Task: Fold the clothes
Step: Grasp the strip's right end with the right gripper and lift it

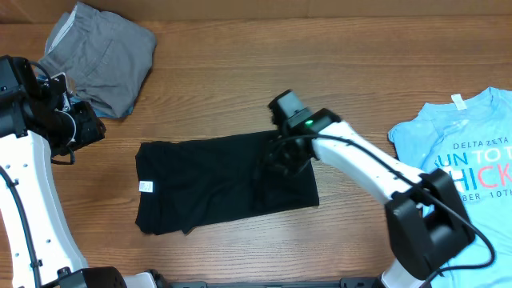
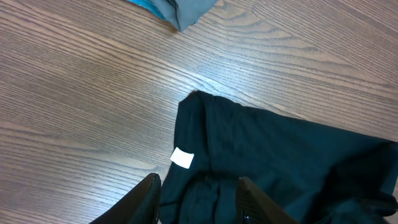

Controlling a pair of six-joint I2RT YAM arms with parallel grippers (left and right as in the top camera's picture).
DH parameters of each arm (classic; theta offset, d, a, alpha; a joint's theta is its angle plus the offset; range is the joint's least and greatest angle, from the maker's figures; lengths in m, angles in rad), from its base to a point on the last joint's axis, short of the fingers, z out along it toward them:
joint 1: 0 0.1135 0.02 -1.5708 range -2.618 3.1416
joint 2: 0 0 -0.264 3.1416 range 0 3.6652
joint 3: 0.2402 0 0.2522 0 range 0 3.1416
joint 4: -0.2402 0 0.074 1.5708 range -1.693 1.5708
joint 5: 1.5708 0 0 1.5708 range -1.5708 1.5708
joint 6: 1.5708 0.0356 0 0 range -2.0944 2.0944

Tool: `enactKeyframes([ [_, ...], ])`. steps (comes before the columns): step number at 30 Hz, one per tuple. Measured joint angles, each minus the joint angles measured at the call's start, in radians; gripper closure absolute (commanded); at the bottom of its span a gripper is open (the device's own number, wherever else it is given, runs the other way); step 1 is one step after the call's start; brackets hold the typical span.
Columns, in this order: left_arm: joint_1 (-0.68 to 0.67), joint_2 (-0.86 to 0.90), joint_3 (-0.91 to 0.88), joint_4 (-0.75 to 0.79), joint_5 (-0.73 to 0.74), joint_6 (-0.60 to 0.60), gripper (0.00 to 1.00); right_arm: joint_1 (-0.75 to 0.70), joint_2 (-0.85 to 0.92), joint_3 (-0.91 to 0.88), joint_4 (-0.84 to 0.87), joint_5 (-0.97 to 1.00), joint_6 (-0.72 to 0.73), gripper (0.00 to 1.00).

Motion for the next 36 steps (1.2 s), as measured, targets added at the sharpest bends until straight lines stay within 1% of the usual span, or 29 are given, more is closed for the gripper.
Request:
enactKeyframes([
  [2,0.0,0.0,0.0,0.0,0.0,0.0,0.57,-0.034,-0.026,0.002,-0.02,-0.005,-0.025,0.55],
  [3,0.0,0.0,0.0,0.0,0.0,0.0,0.56,-0.053,-0.039,0.004,-0.033,-0.006,-0.035,0.51],
  [4,0.0,0.0,0.0,0.001,0.0,0.0,0.56,-0.071,-0.051,0.006,-0.051,-0.006,-0.043,0.45],
  [5,0.0,0.0,0.0,0.001,0.0,0.0,0.56,-0.089,-0.06,0.01,-0.07,-0.003,-0.051,0.43],
  [8,0.0,0.0,0.0,0.002,0.0,0.0,0.55,-0.136,-0.067,0.013,-0.114,0.024,-0.075,0.38],
  [12,0.0,0.0,0.0,0.002,0.0,0.0,0.55,-0.165,-0.067,0.002,-0.097,0.05,-0.084,0.28],
  [16,0.0,0.0,0.0,0.002,0.0,0.0,0.55,-0.155,-0.065,-0.055,-0.047,0.034,-0.081,0.27],
  [18,0.0,0.0,0.0,0.002,0.0,0.0,0.56,-0.143,-0.057,-0.083,-0.009,0.003,-0.082,0.39],
  [20,0.0,0.0,0.0,0.003,0.0,0.0,0.55,-0.126,-0.044,-0.107,0.06,-0.05,-0.081,0.56],
  [21,0.0,0.0,0.0,0.003,0.0,0.0,0.56,-0.115,-0.038,-0.114,0.106,-0.079,-0.08,0.68],
  [22,0.0,0.0,0.0,0.003,0.0,0.0,0.55,-0.102,-0.033,-0.12,0.161,-0.107,-0.079,0.76],
  [23,0.0,0.0,0.0,0.003,0.002,0.0,0.55,-0.087,-0.029,-0.123,0.217,-0.136,-0.077,0.8],
  [24,0.0,0.0,0.0,0.003,0.003,0.0,0.55,-0.071,-0.027,-0.123,0.28,-0.164,-0.075,0.8],
  [25,0.0,0.0,0.0,0.003,0.003,0.0,0.56,-0.055,-0.027,-0.123,0.34,-0.187,-0.072,0.79],
  [26,0.0,0.0,0.0,0.003,0.003,0.0,0.56,-0.039,-0.027,-0.123,0.391,-0.211,-0.07,0.73],
  [27,0.0,0.0,0.0,0.002,0.003,0.0,0.55,-0.023,-0.027,-0.123,0.438,-0.232,-0.071,0.57],
  [28,0.0,0.0,0.0,0.003,0.003,0.0,0.55,-0.012,-0.027,-0.123,0.468,-0.245,-0.068,0.43],
  [29,0.0,0.0,0.0,0.002,0.004,0.0,0.55,-0.002,-0.027,-0.123,0.489,-0.262,-0.076,0.37],
  [32,0.0,0.0,0.0,0.003,0.004,0.0,0.54,0.007,-0.027,-0.123,0.497,-0.291,-0.107,0.34],
  [34,0.0,0.0,0.0,0.003,0.004,0.0,0.53,-0.005,-0.027,-0.123,0.471,-0.301,-0.125,0.34],
  [36,0.0,0.0,0.0,0.003,0.004,0.0,0.52,-0.032,-0.03,-0.123,0.436,-0.306,-0.142,0.4],
])
